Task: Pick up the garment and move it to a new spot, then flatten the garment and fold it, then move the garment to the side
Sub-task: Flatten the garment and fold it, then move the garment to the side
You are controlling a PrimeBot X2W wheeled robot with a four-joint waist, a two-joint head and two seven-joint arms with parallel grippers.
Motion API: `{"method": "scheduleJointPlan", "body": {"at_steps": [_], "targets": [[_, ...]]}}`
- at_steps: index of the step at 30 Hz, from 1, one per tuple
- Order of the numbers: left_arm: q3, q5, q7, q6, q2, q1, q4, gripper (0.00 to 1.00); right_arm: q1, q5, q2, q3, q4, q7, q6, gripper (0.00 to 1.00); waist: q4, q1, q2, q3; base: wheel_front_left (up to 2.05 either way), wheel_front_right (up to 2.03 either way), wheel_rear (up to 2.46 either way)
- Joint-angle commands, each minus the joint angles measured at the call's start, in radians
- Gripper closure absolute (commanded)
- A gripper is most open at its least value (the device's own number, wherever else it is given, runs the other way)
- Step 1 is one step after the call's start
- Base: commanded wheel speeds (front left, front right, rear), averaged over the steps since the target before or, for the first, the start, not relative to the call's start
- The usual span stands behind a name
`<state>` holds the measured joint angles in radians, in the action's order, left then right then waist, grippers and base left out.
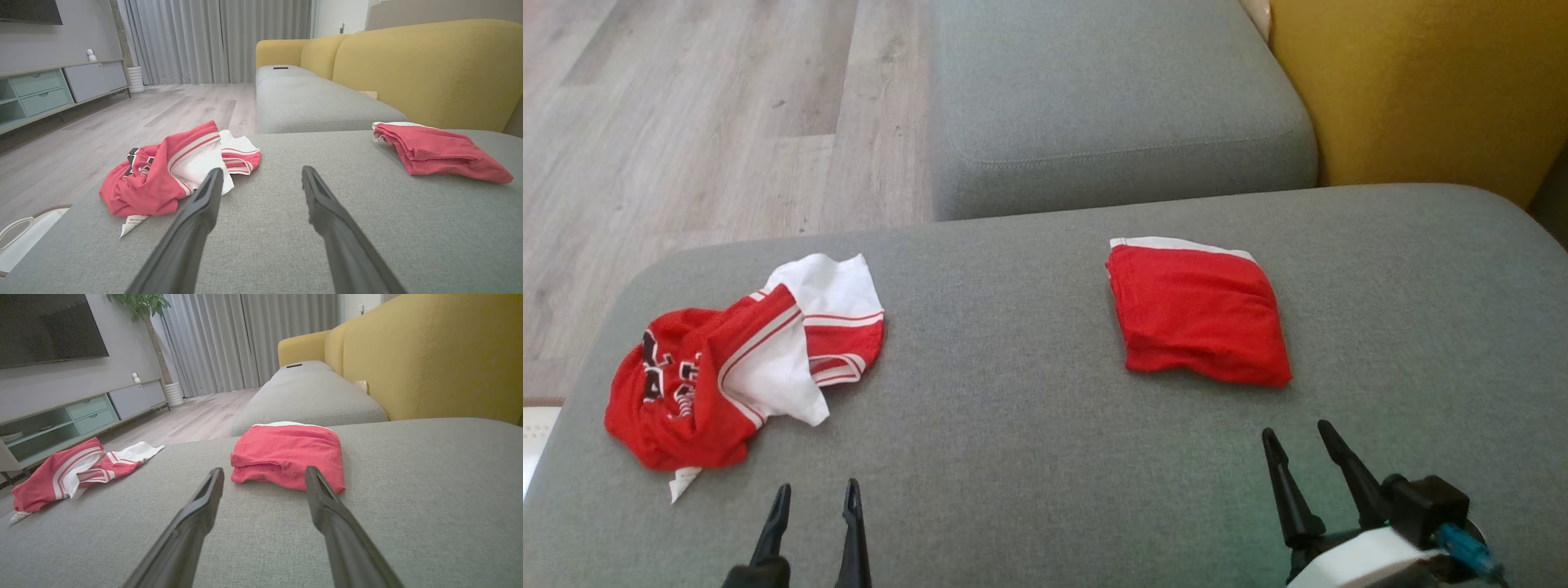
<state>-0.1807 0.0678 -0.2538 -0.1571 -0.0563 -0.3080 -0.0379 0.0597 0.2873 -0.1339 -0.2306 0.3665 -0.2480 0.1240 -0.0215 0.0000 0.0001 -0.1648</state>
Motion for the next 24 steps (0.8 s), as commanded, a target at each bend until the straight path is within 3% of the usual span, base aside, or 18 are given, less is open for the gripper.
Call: {"method": "scheduleJointPlan", "body": {"at_steps": [1, 24], "targets": [[0.037, -0.005, -0.008, 0.003, 0.006, 0.039, 0.028, 0.00, -0.025, -0.013, 0.004, -0.010, -0.041, -0.014, 0.007, 0.00, 0.002, 0.0000, -0.0001, -0.004, 0.00, 0.00, 0.00], [0.062, -0.015, -0.008, 0.038, 0.006, 0.027, 0.000, 0.00, -0.001, -0.044, 0.021, 0.011, -0.050, -0.014, 0.007, 0.00, 0.014, 0.0000, -0.0001, -0.011, 0.00, 0.00, 0.00]]}}
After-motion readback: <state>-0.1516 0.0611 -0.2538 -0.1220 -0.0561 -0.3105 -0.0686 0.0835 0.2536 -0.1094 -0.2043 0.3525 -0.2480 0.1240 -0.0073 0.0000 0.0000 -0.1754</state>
